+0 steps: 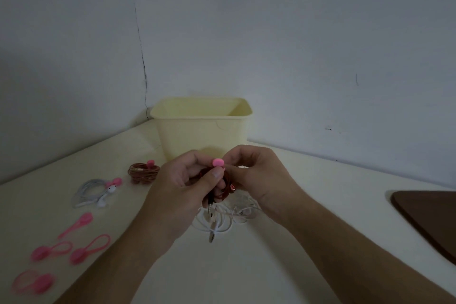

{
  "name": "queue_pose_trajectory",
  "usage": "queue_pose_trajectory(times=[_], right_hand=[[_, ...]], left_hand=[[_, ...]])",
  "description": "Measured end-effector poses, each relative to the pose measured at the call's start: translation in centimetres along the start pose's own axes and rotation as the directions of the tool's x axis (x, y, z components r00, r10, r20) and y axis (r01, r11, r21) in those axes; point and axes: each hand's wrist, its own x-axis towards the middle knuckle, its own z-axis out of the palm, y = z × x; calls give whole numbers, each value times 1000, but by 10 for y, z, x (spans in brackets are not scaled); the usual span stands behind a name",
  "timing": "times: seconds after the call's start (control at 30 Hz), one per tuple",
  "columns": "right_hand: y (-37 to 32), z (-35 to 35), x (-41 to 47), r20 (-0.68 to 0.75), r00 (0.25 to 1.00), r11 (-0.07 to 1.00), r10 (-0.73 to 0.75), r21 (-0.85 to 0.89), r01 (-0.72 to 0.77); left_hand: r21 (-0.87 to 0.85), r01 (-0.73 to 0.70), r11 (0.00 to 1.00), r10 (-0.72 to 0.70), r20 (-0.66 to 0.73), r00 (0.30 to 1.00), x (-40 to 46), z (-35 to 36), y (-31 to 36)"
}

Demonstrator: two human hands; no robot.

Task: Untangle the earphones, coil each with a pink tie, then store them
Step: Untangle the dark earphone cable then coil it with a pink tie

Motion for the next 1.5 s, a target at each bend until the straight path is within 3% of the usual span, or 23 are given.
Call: queue_pose_trajectory(times=[0.2,0.3,0.4,0.5,0.67,1.17,1.37,1.5], right_hand=[[-1,5,-1,-7,1000,1000,17,16,-17],[-4,8,-3,86,996,998,34,48,-38],[-14,7,-8,205,977,971,65,212,-109],[-19,4,-10,297,954,976,39,193,-100],[-14,1,-7,244,969,999,32,5,-34],[-8,1,-5,156,988,996,-16,-82,29],[-5,15,-7,87,990,908,-107,-398,133],[-3,19,-8,80,993,936,-86,-335,108]], left_hand=[[-34,2,999,-2,-12,1000,-1,-2,3],[-32,14,999,-15,-20,1000,-1,-3,2],[4,23,1000,-23,-72,997,1,-6,0],[26,37,999,-34,-99,994,3,-8,0],[31,44,999,-40,-114,993,3,-7,0],[15,102,995,-100,-109,989,8,-11,-1],[-19,120,993,-122,-102,987,7,-11,4],[-56,151,987,-156,-82,984,8,-13,5]])
